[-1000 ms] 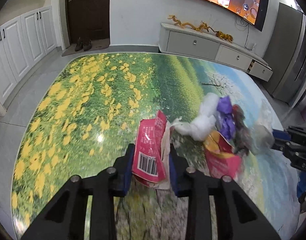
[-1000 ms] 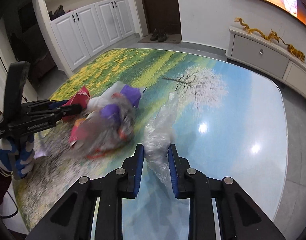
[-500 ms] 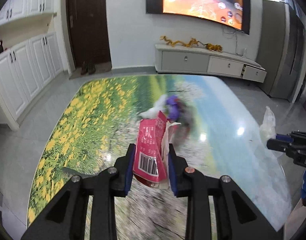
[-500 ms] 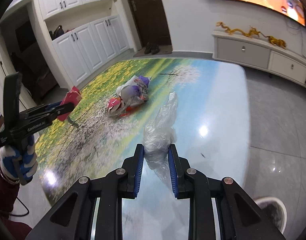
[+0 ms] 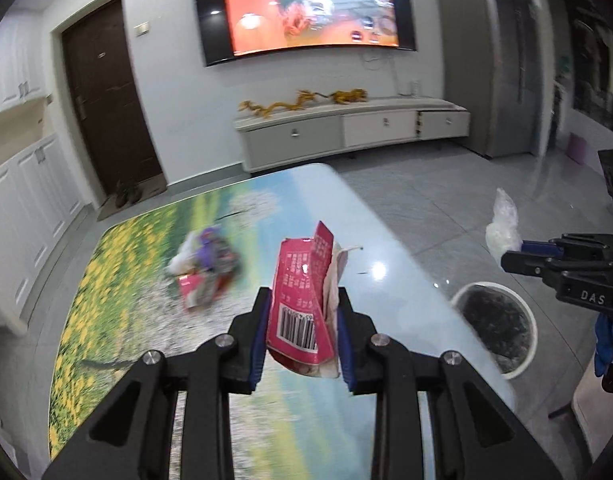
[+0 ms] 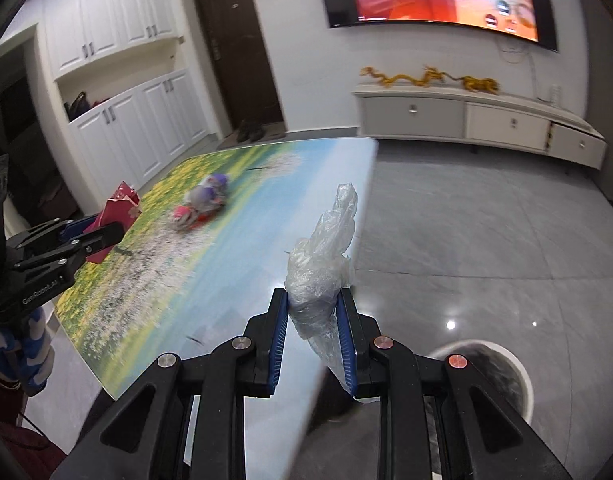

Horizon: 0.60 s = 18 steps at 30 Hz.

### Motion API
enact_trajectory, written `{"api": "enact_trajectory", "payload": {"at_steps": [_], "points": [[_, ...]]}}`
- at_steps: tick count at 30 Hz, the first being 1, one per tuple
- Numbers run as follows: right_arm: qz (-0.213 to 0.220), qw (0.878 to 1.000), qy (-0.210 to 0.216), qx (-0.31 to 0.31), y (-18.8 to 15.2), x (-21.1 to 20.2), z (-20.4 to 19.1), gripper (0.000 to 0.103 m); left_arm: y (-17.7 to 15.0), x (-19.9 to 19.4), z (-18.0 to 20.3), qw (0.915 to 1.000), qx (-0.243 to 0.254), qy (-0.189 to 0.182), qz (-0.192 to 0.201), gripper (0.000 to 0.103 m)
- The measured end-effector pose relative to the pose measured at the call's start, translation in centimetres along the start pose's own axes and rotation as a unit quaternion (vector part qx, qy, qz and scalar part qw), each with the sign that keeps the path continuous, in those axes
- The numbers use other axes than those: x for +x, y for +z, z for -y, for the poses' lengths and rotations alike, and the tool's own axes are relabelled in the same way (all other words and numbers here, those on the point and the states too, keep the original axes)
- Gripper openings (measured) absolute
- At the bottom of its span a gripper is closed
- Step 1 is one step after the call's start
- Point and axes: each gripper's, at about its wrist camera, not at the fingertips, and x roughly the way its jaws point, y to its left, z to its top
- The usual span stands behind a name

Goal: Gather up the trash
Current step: 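Carry both items over the bin and open both tools to drop them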

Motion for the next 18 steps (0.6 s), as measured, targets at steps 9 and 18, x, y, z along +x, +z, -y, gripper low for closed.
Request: {"api": "enact_trajectory", "payload": {"at_steps": [9, 18], "points": [[-0.005, 0.995, -0.049, 0.091, -4.8, -1.7, 8.3, 0.025, 2.2, 3.0, 10.1, 0.9947, 0.084, -0.057, -0.019, 0.028], [-0.034, 0.985, -0.083, 0.15, -8.4, -0.7, 13.7, 0.025, 2.7, 7.2, 17.9, 0.9826, 0.139, -0.113, -0.049, 0.029]]}}
